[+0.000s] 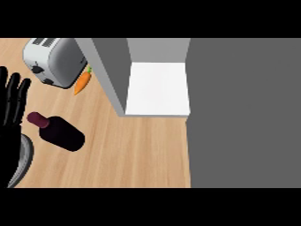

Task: Pick up the wine, place it into the cabinet and close the cabinet

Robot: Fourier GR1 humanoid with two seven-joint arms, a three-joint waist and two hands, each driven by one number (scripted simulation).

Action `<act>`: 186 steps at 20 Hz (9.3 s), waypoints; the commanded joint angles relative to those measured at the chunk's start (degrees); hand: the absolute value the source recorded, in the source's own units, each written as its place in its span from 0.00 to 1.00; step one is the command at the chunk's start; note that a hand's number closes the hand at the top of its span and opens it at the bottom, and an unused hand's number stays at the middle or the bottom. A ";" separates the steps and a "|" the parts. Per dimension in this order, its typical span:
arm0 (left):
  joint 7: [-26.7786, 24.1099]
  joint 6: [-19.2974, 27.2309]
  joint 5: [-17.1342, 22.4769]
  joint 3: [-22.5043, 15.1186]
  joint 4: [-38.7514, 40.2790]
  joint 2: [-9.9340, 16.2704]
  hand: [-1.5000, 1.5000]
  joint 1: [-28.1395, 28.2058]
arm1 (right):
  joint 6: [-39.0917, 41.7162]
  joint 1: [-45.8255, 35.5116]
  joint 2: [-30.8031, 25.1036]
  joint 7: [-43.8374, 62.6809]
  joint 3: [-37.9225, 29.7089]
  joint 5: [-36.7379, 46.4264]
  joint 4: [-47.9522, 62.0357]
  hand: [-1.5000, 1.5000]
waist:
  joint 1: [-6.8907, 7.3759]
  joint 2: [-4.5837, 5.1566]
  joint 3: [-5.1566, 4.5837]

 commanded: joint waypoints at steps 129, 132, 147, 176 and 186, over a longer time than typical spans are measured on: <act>-48.27 -28.48 8.43 18.97 105.04 10.59 0.00 -22.76 | 16.67 5.87 2.93 22.95 -1.18 -12.46 -16.62 0.00 | -1.33 1.82 0.03; -50.34 -31.75 8.15 19.11 108.09 11.86 1.00 -21.58 | 15.98 3.86 0.10 26.24 -6.68 -19.03 -17.61 0.00 | -1.73 1.97 -0.04; -60.16 -26.03 4.75 14.59 104.43 3.49 1.00 -13.75 | 15.77 4.13 0.87 25.97 -5.06 -15.82 -17.61 0.00 | -0.95 1.69 0.03; -28.91 -17.63 19.67 -7.24 28.94 -5.81 1.00 21.22 | 17.04 3.54 2.80 20.76 -4.27 -12.88 -10.75 0.00 | -0.13 1.56 0.17; -17.75 -0.62 19.67 -13.19 17.24 -5.83 1.00 12.16 | 20.30 3.57 -0.17 18.85 -9.67 -17.71 -7.13 0.00 | -0.62 1.64 0.14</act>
